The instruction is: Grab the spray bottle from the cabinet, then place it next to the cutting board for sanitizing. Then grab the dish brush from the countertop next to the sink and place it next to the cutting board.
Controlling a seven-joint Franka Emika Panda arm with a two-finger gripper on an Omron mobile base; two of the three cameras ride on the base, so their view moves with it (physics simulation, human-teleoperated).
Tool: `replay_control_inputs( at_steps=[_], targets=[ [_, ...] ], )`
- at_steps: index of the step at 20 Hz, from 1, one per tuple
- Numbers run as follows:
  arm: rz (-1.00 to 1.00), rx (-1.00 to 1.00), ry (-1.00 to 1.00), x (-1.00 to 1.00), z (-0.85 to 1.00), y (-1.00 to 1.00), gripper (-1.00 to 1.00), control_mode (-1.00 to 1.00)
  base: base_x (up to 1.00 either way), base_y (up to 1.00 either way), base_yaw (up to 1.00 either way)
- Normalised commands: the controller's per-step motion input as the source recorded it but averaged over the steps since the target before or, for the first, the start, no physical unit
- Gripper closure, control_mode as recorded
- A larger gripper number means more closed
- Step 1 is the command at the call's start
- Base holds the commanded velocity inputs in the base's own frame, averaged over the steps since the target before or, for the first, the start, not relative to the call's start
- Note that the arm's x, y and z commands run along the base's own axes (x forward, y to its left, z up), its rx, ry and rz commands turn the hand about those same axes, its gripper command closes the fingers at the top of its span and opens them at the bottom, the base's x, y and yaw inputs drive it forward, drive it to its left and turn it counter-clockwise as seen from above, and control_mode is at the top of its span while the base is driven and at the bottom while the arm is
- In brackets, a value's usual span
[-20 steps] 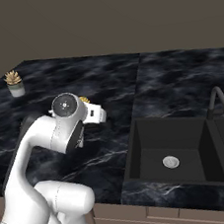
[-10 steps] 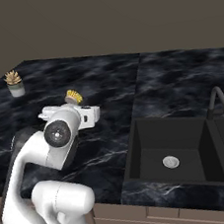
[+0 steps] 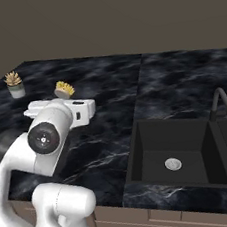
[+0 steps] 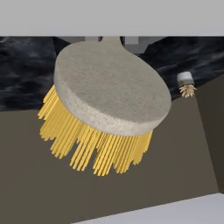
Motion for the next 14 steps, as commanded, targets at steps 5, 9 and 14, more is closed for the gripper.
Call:
replay_control_inputs(
  at_steps=[5, 9, 14],
  targets=[
    [0.0, 0.0, -0.17, -0.79, 0.25, 0.0, 1.0, -1.0, 0.0, 0.0, 0.0],
    [0.0, 0.0, -0.26, -0.96, 0.2, 0.0, 1.0, -1.0, 0.0, 0.0, 0.0],
    [0.0, 0.0, -0.1, -0.38, 0.07, 0.0, 1.0, 1.0, -0.35, -0.01, 0.0]
  ],
)
